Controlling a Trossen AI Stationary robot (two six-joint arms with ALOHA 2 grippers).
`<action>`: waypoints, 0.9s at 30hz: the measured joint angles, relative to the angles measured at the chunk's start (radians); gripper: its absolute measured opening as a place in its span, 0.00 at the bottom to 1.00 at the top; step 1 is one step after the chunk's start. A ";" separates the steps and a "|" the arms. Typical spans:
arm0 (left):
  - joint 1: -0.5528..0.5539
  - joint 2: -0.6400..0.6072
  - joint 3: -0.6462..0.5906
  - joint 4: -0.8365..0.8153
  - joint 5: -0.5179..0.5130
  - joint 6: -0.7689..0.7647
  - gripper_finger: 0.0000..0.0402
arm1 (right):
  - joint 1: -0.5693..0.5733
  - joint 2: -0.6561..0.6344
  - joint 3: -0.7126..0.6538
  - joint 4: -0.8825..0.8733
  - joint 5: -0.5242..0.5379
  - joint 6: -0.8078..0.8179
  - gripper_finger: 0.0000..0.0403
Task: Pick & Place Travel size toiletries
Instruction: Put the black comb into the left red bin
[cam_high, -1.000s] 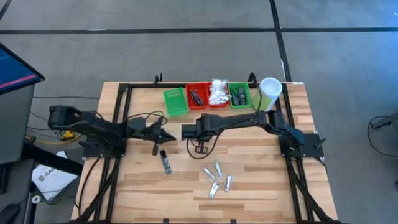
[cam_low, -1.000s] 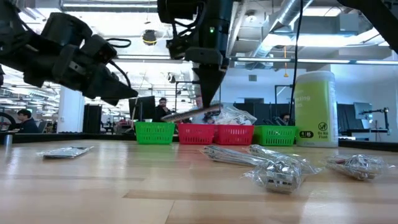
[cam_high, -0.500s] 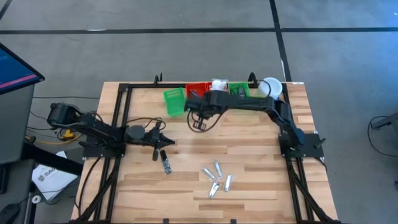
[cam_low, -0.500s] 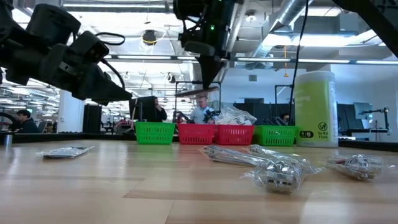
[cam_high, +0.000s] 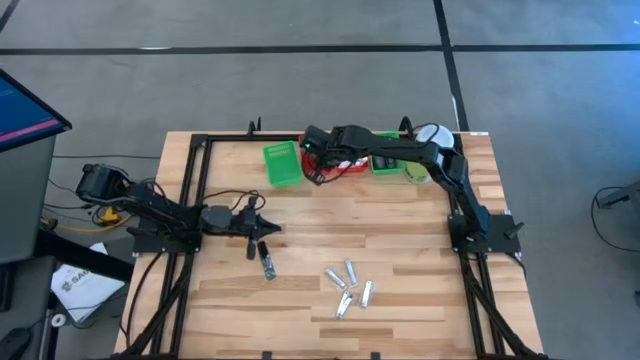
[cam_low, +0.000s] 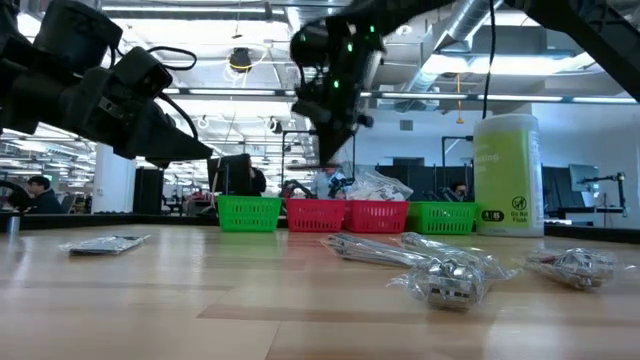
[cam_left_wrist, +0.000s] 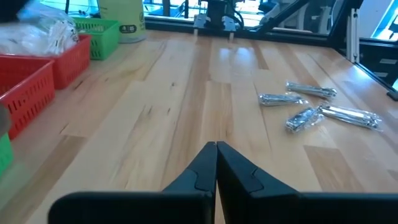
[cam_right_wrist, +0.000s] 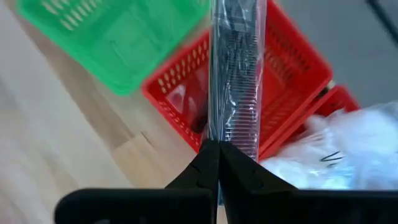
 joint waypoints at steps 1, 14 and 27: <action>-0.003 0.000 0.000 0.001 -0.005 -0.001 0.00 | -0.011 0.001 -0.024 0.019 -0.006 0.010 0.00; -0.005 0.000 0.000 0.017 -0.029 -0.019 0.00 | -0.095 0.002 -0.182 0.281 -0.053 0.058 0.00; -0.005 0.000 0.000 0.021 -0.034 -0.046 0.00 | -0.109 0.002 -0.227 0.399 -0.054 0.005 0.12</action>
